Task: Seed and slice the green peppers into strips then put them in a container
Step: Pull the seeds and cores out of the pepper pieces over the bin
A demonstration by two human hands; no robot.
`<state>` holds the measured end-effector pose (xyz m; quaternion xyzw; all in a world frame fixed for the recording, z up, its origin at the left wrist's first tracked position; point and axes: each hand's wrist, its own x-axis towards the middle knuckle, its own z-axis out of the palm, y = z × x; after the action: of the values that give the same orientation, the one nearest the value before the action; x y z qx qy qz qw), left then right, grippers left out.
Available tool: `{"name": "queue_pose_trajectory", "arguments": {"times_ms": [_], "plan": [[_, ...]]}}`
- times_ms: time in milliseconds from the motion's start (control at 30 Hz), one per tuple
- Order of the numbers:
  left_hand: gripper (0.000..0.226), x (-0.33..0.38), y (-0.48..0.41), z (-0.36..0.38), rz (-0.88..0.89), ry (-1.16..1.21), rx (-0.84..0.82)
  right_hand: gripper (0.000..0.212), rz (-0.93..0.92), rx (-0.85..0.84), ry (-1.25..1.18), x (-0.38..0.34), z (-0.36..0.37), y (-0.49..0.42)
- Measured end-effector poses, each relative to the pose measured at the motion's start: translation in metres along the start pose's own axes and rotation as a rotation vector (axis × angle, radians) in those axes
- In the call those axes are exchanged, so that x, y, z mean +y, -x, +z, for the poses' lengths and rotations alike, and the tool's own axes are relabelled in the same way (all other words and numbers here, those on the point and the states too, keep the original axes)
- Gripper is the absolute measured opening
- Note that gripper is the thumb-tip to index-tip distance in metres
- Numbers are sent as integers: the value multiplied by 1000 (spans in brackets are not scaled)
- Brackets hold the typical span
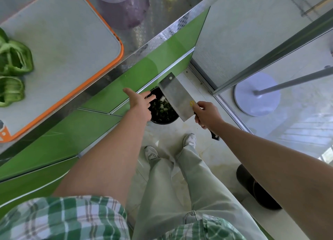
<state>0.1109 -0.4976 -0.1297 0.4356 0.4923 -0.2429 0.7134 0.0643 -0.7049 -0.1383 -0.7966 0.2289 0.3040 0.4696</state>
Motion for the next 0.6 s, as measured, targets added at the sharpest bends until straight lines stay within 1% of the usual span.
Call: {"name": "queue_pose_trajectory", "arguments": {"times_ms": [100,167,233,333,400,467,533,600], "plan": [[84,-3,11,9,133,-237,79,39,-8,-95,-1,-2,0,2],[81,-4,21,14,162,-305,65,39,-3,-130,19,-3,0,1],[85,-4,27,16,153,-355,58,40,6,-112,24,-4,1,0],[90,-4,28,15,139,-385,79,39,12,-52,11,-2,-1,0],[92,-4,29,15,130,-382,93,41,0,-93,-18,-4,-2,1],[91,-4,33,16,123,-392,89,41,-1,-117,7,-6,0,1],[90,-4,36,18,126,-394,83,38,11,-74,29,-5,0,1],[89,-3,40,20,122,-383,82,38,11,-52,0,-5,-1,2]]}}
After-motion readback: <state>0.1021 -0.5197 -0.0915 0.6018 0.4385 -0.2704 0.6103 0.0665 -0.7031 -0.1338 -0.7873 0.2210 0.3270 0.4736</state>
